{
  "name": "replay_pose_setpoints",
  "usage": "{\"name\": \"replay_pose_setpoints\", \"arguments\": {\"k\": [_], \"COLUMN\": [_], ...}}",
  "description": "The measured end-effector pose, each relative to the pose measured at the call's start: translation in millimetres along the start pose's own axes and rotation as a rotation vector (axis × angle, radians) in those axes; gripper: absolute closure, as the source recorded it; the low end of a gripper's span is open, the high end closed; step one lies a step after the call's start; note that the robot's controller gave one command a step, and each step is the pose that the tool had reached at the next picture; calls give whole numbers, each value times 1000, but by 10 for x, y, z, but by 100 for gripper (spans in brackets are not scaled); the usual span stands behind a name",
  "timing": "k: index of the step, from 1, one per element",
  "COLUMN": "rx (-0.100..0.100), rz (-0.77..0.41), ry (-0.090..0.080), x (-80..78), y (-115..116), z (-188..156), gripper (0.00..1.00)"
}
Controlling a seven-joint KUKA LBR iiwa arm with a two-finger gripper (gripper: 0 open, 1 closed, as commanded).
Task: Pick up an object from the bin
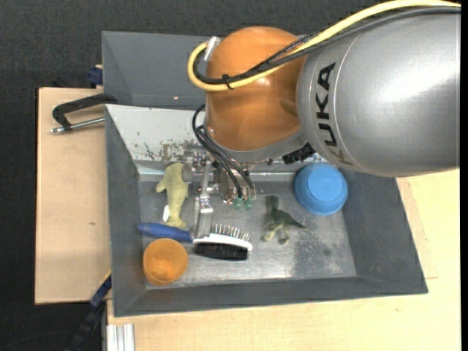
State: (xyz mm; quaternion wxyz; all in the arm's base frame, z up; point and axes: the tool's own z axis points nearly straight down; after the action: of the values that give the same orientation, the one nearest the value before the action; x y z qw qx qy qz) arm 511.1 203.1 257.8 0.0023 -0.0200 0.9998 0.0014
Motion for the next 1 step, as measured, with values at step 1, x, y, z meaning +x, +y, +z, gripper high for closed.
{"name": "replay_pose_setpoints", "arguments": {"k": [1], "rx": [2], "rz": [-179], "ry": [10], "x": [55], "y": [124], "z": [1891], "gripper": [0]}}
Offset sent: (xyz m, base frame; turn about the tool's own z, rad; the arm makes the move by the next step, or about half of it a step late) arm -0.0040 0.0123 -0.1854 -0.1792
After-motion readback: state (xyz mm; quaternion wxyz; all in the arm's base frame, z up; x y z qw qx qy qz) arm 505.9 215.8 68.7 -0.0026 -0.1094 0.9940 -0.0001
